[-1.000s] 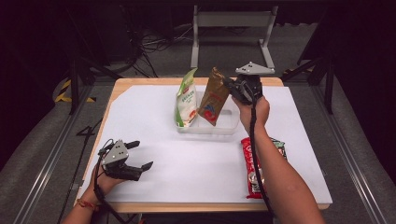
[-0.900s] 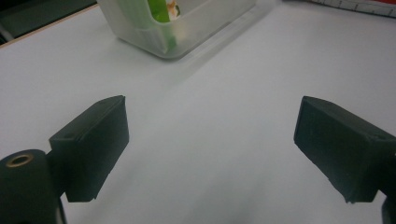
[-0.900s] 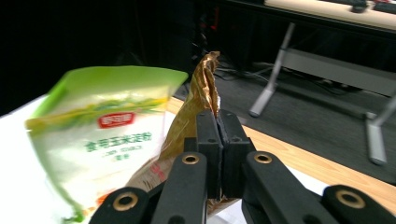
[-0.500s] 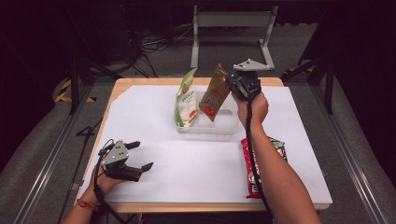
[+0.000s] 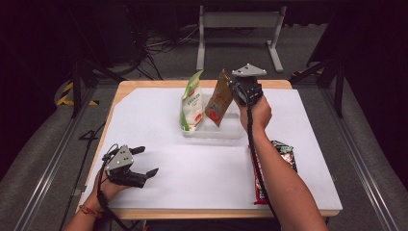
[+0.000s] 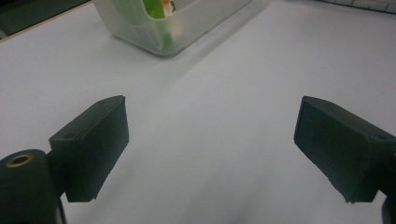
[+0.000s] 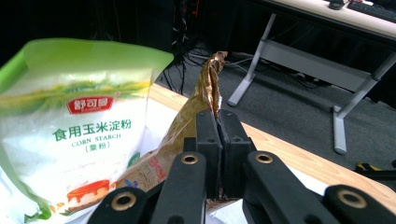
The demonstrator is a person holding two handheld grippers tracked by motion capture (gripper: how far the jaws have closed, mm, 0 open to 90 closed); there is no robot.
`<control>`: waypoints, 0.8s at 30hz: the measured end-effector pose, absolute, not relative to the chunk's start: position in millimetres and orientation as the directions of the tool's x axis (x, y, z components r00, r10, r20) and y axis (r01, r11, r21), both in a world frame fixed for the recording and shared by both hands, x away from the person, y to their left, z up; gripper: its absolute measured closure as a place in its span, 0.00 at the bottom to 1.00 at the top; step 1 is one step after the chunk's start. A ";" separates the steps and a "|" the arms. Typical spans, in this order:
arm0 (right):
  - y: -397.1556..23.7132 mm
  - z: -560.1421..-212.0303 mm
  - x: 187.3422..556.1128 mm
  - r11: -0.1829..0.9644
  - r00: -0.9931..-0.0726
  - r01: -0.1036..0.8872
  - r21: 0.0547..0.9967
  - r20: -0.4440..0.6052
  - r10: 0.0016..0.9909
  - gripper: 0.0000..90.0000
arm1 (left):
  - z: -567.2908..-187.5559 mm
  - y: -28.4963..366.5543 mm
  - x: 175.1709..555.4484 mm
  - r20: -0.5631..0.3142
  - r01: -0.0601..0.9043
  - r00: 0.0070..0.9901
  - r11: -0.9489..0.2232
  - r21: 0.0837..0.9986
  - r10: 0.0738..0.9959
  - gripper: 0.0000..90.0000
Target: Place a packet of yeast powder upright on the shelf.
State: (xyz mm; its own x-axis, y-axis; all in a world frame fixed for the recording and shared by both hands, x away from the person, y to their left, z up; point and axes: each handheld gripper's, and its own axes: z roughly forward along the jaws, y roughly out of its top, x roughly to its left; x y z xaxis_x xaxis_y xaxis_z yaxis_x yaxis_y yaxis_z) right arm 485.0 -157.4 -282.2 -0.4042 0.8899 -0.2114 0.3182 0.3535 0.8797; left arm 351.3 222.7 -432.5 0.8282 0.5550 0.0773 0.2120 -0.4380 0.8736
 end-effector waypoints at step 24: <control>-162.7 -290.3 441.8 0.413 -0.560 0.277 0.867 -0.204 0.803 0.97 | -432.9 222.2 352.2 0.070 0.220 0.830 -0.440 0.871 0.553 0.12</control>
